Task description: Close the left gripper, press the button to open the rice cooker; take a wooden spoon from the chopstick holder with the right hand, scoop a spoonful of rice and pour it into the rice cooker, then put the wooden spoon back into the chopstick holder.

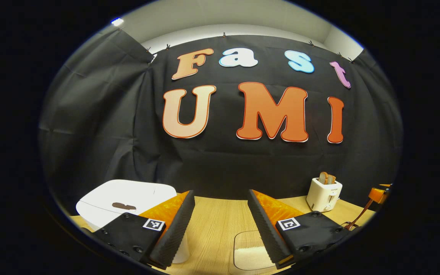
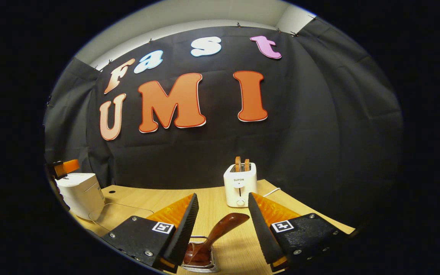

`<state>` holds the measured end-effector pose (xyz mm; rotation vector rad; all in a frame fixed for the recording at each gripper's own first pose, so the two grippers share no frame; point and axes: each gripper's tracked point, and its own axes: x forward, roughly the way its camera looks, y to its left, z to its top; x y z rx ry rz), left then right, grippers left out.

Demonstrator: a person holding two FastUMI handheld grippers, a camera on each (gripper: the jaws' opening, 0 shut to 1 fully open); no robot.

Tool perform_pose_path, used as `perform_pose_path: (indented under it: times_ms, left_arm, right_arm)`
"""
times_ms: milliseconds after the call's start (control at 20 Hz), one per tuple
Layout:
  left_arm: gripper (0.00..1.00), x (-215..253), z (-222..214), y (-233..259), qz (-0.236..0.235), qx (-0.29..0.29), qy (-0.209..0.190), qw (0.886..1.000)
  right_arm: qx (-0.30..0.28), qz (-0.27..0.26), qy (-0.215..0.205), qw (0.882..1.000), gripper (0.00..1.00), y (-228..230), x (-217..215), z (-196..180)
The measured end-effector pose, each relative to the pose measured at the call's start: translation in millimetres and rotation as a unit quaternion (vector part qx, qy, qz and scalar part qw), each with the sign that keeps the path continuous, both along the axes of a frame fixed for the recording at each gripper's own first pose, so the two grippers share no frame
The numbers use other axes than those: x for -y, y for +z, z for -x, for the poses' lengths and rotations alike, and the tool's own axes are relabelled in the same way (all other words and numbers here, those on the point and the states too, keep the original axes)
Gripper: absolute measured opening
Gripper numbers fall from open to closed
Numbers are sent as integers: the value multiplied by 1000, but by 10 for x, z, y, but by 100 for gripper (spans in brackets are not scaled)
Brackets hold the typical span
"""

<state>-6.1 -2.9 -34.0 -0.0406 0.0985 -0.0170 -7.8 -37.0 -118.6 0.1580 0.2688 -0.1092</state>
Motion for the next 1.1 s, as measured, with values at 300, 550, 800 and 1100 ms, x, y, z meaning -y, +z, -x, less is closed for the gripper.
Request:
perform_pose_path:
  times_ms: [300, 550, 800, 1100]
  left_arm:
    - [92, 130, 43, -62, 0, -9, -20, 1000]
    - [92, 146, 47, -81, -7, -11, -20, 1000]
    - [92, 182, 71, -151, -3, -19, -24, 1000]
    - [92, 172, 103, -171, -2, -21, -24, 999]
  right_arm:
    - [-38, -67, -9, 997, 67, -280, 22, -5]
    - [-45, -167, 7, 985, 41, -266, -78, 52]
    - [-37, -200, 35, 978, 33, -209, -141, 173]
    - [-27, -225, 30, 973, 29, -248, -114, 173]
